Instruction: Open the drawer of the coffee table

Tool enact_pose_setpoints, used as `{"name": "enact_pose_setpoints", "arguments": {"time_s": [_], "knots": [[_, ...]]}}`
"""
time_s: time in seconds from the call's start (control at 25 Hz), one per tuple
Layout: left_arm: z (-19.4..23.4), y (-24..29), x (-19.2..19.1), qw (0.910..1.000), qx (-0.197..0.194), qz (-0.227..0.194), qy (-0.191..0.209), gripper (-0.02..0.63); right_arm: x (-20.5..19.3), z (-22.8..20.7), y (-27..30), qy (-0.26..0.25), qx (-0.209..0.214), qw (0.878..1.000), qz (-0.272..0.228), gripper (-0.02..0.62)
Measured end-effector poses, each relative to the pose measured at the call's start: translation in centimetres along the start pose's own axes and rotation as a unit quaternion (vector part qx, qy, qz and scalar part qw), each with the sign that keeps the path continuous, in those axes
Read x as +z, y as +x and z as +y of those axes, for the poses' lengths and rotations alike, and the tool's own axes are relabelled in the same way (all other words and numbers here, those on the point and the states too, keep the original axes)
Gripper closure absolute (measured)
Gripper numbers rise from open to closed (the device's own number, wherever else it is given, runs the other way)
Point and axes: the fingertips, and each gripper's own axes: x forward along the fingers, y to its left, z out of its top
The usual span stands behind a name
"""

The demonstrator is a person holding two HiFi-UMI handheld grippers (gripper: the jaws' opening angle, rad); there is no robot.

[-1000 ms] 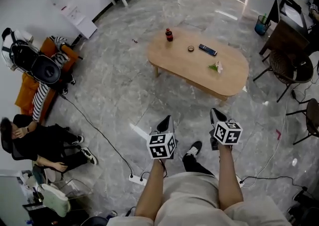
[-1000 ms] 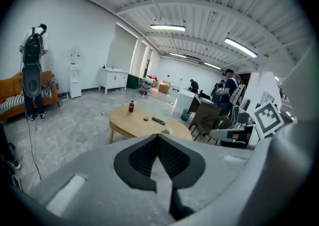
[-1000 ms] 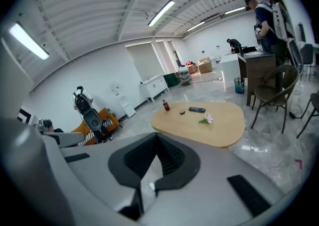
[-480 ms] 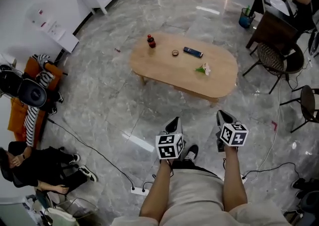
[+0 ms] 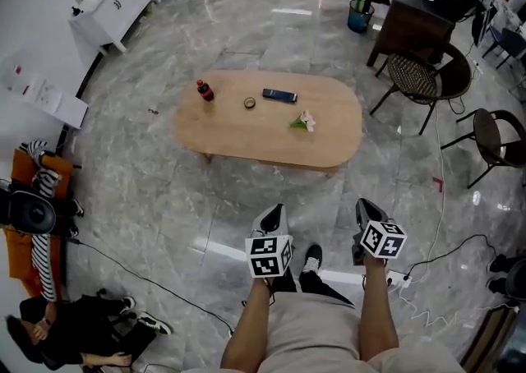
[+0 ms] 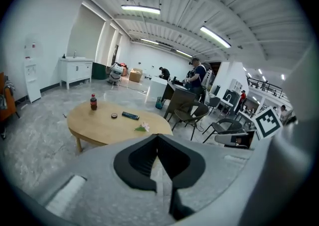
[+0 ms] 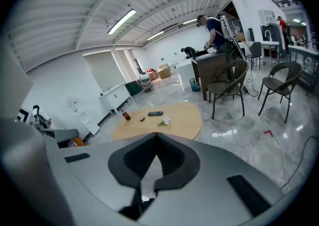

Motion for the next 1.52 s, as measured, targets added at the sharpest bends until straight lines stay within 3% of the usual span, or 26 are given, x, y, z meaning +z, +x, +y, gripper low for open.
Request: {"name": "enact_pose_setpoints", "arguments": {"time_s": [0.32,0.52,0.68,0.88,1.12,1.32,1.52], "knots": [[6.2,4.5,3.2,0.9989,-0.033,0.026,0.018,0.597,-2.4,1.4,2.4,0.059,-0.076,0.995,-0.004,0.58],[10.3,8.1,5.3,0.9976,-0.059,0.035,0.002,0.597,-1.6,4.1,4.5,0.082,-0.108,0.991,-0.016,0.58],[11.9,10.6,4.4,0.996,-0.069,0.054,0.016,0.597,-2.7,4.9,6.2,0.08,-0.119,0.99,-0.013,0.58],[14.2,12.1,0.9,0.9941,-0.064,0.082,0.03,0.597,-6.8,3.9,8.1,0.124,-0.131,0.984,-0.008,0.58],[15.7,15.8,-4.1,0.9909,-0.052,0.098,0.076,0.597,-10.8,1.8,11.8,0.11,-0.092,0.99,-0.005,0.58],[16.0,19.3,-7.3,0.9896,-0.058,0.086,0.1,0.597,-11.0,-1.6,15.3,0.032,-0.076,0.997,-0.008,0.58],[18.7,20.6,-8.3,0.9918,-0.037,0.058,0.108,0.597,-12.0,-3.5,19.3,-0.016,-0.058,0.998,-0.016,0.58]]}}
